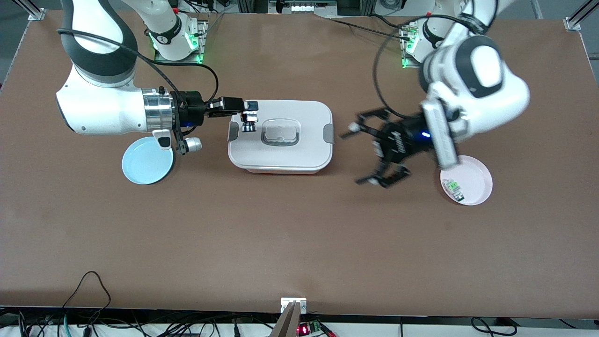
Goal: Transfer orange switch to right arm and place
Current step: 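Move the switch over the blue plate while the left gripper withdraws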
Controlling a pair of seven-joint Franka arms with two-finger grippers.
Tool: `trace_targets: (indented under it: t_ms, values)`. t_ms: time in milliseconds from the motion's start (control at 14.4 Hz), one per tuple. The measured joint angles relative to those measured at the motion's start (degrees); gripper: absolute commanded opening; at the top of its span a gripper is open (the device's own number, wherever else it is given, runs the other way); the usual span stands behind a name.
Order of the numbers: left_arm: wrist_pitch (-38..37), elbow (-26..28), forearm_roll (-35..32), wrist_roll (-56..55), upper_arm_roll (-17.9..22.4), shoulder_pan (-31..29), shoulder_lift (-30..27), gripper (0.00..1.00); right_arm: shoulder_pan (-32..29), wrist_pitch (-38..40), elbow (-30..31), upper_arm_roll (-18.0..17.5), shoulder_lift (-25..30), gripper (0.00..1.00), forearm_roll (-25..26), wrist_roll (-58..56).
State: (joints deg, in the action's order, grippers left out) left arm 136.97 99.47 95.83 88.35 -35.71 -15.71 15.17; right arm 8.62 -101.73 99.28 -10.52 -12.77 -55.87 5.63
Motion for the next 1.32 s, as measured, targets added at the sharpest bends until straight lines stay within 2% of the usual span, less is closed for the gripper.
trace_targets:
  t_ms: [138,346,485,623,762,1038,1177,1315]
  values:
    - [-5.6,0.3,-3.7,0.1,5.3,-1.8,-0.8,1.0,-0.2,-1.7,-0.1,0.0,0.0,0.17,10.0,-0.1]
    - [-14.7,0.6,-13.8,-0.6,15.9,-2.5,-2.1,1.0,-0.2,-2.5,-0.2,0.0,0.0,0.17,22.8,-2.2]
    - [-19.5,0.5,-22.3,-4.9,23.0,-2.8,-2.7,1.0,-0.2,-2.5,-0.1,0.3,0.0,0.17,29.1,-8.9]
    - [-22.5,-0.7,-33.8,-12.9,27.4,-3.2,-3.9,1.0,-0.4,-2.4,0.4,1.7,-0.2,0.17,32.5,-18.6]
    - [-24.4,-2.2,-44.0,-22.0,28.8,-3.2,-5.8,1.0,-0.6,-2.3,1.6,3.7,-0.5,0.17,36.6,-28.8]
    - [-24.8,-2.7,-61.6,-38.2,28.9,-1.9,-8.8,1.0,-1.0,-2.3,4.9,6.2,-1.0,0.17,48.9,-43.7]
    - [-25.1,-2.7,-69.9,-46.8,28.9,-0.3,-9.4,1.0,-1.0,-4.2,7.8,8.6,-1.1,0.17,52.6,-50.8]
    - [-27.1,-2.9,-76.5,-54.2,28.9,1.2,-10.0,1.0,-1.1,-9.4,11.6,12.1,-1.3,0.17,53.7,-59.7]
